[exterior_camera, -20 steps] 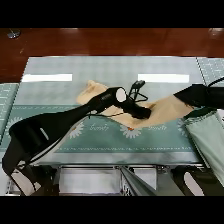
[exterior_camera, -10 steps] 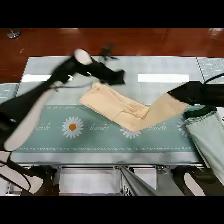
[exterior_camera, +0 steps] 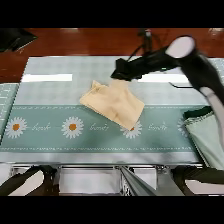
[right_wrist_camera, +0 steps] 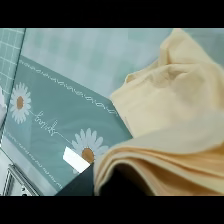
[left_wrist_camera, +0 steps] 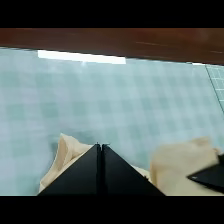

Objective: Fold the shirts.

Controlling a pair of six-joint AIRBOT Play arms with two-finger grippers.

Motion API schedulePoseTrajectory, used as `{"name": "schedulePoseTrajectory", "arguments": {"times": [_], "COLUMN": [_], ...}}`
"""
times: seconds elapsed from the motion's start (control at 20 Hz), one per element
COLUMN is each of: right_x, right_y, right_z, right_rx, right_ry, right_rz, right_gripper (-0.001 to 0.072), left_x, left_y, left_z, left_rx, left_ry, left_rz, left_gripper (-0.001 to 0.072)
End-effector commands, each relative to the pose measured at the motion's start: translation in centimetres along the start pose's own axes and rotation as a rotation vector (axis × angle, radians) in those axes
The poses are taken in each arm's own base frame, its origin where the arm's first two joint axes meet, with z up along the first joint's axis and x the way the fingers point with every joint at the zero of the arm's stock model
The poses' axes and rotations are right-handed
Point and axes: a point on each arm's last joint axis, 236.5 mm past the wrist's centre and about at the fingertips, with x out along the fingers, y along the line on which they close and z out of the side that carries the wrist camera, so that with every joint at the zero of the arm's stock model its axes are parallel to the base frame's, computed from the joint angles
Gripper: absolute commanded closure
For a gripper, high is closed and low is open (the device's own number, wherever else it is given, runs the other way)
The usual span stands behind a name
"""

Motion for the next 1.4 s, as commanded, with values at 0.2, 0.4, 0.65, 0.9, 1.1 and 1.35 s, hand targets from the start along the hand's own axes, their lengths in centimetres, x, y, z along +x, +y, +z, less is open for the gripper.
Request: {"name": "schedulePoseTrajectory", "arguments": {"times": [0.2,0.4,0.65,0.9,1.1,1.35], "right_x": [14.2,2.0,-17.8,-9.0,-2.9,2.8], "right_y": [0.0,-1.8,-13.7,-20.1,-20.7,-18.6], "right_z": [-2.3,1.4,-1.7,-14.4,-18.3,-17.0], "right_rx": [0.109,0.056,0.01,0.603,0.714,0.662], "right_ry": [0.205,0.198,-0.112,-0.411,-0.237,0.029], "right_rz": [0.13,0.096,-0.696,-0.395,-0.284,-0.152], "right_gripper": [0.0084,0.0085,0.0085,0.0085,0.0086,0.0086], "left_x": [0.4,1.1,0.9,2.4,3.3,3.6], "left_y": [-1.8,0.0,0.0,0.3,0.0,-0.6], "left_z": [-9.6,-10.5,-12.6,-16.8,-19.2,-18.8], "left_rx": [-0.009,-0.048,-0.063,-0.1,-0.118,-0.134], "left_ry": [0.023,0.048,0.131,0.225,0.275,0.254], "left_rz": [-0.019,0.008,-0.006,-0.021,-0.034,-0.049], "left_gripper": [0.0681,0.068,0.0681,0.068,0.068,0.0681]}}
